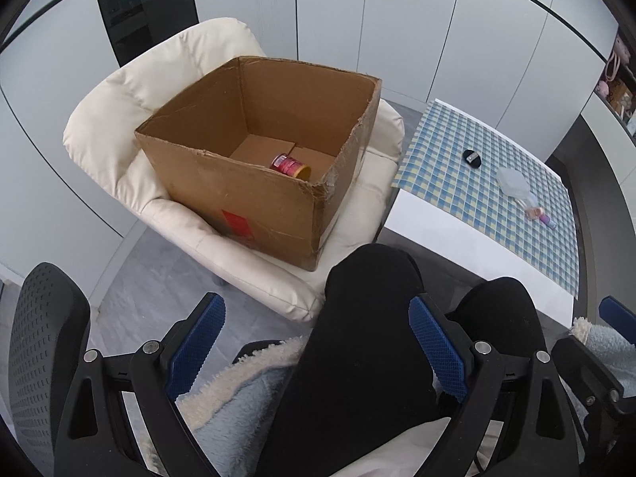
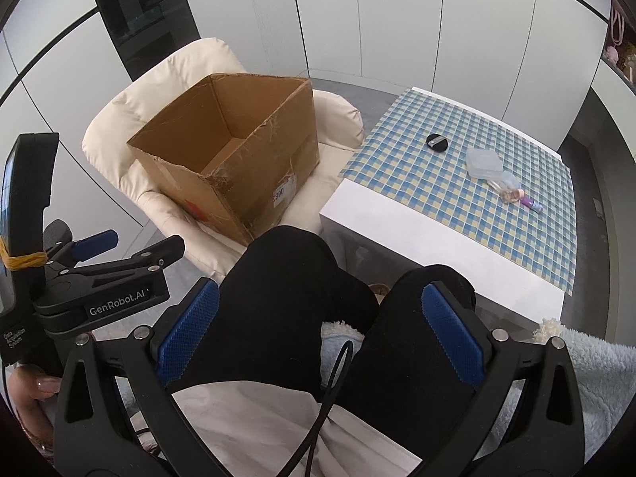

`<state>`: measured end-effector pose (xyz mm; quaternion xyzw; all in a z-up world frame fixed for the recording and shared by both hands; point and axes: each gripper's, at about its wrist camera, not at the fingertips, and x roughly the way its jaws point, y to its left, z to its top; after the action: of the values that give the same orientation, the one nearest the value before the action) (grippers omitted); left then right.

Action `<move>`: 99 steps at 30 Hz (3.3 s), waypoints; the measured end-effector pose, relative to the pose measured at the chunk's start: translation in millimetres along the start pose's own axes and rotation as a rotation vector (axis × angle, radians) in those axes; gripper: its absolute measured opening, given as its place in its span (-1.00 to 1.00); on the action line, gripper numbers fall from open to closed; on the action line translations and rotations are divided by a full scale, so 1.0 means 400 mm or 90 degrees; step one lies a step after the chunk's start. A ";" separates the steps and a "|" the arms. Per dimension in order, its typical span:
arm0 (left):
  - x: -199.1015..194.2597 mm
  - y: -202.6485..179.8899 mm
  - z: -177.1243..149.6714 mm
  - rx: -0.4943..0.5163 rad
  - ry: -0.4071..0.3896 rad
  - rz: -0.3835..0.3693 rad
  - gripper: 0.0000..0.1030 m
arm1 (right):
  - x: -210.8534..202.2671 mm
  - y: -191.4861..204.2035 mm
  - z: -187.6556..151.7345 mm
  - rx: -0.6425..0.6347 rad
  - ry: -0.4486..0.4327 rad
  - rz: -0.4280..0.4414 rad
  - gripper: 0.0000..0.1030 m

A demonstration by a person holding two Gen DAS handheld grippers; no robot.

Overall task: Organize objects
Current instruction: 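Move both open tools over the checkered cloth toward the remaining items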

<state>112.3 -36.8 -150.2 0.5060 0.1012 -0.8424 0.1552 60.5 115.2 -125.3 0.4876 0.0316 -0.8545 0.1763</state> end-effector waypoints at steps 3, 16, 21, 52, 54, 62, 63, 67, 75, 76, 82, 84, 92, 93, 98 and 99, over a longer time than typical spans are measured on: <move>-0.002 0.002 0.002 -0.001 -0.003 0.004 0.83 | 0.006 -0.002 -0.003 0.006 0.007 0.001 1.00; 0.000 -0.025 0.019 0.021 -0.005 -0.001 0.83 | 0.007 -0.035 -0.007 0.031 0.002 -0.008 1.00; 0.009 -0.069 0.026 0.047 -0.003 -0.010 0.83 | -0.001 -0.065 -0.016 0.048 -0.002 -0.017 1.00; 0.073 -0.370 0.027 0.206 0.018 -0.072 0.83 | -0.044 -0.393 -0.149 0.262 0.006 -0.118 1.00; 0.075 -0.392 0.029 0.214 0.014 -0.075 0.83 | -0.045 -0.412 -0.155 0.273 0.005 -0.122 1.00; 0.096 -0.463 0.069 0.232 0.001 -0.080 0.83 | -0.023 -0.491 -0.158 0.306 0.004 -0.135 1.00; 0.099 -0.468 0.075 0.233 -0.001 -0.081 0.83 | -0.019 -0.499 -0.157 0.310 0.004 -0.135 1.00; 0.127 -0.502 0.107 0.238 -0.003 -0.075 0.83 | 0.000 -0.543 -0.151 0.324 0.006 -0.139 1.00; 0.231 -0.551 0.187 0.229 -0.006 -0.059 0.83 | 0.066 -0.653 -0.110 0.357 -0.010 -0.146 1.00; 0.245 -0.557 0.197 0.226 -0.006 -0.060 0.83 | 0.078 -0.671 -0.101 0.361 -0.009 -0.140 1.00; 0.373 -0.622 0.274 0.238 0.004 -0.052 0.83 | 0.160 -0.806 -0.050 0.391 -0.017 -0.153 1.00; 0.442 -0.659 0.301 0.243 0.024 -0.061 0.83 | 0.198 -0.858 -0.034 0.400 -0.006 -0.158 1.00; 0.700 -0.755 0.389 0.210 0.102 -0.101 0.83 | 0.392 -1.037 0.018 0.430 0.029 -0.183 1.00; 0.726 -0.758 0.397 0.202 0.107 -0.099 0.83 | 0.413 -1.052 0.026 0.422 0.031 -0.195 1.00; 0.813 -0.792 0.443 0.207 0.071 -0.086 0.83 | 0.538 -1.133 0.070 0.405 0.048 -0.212 1.00; 0.822 -0.801 0.450 0.214 0.065 -0.083 0.83 | 0.554 -1.146 0.073 0.408 0.046 -0.206 1.00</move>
<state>-296.4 150.4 -352.4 0.5591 -0.0011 -0.8290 0.0084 -218.2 477.6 -351.3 0.5367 -0.1551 -0.8201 -0.1240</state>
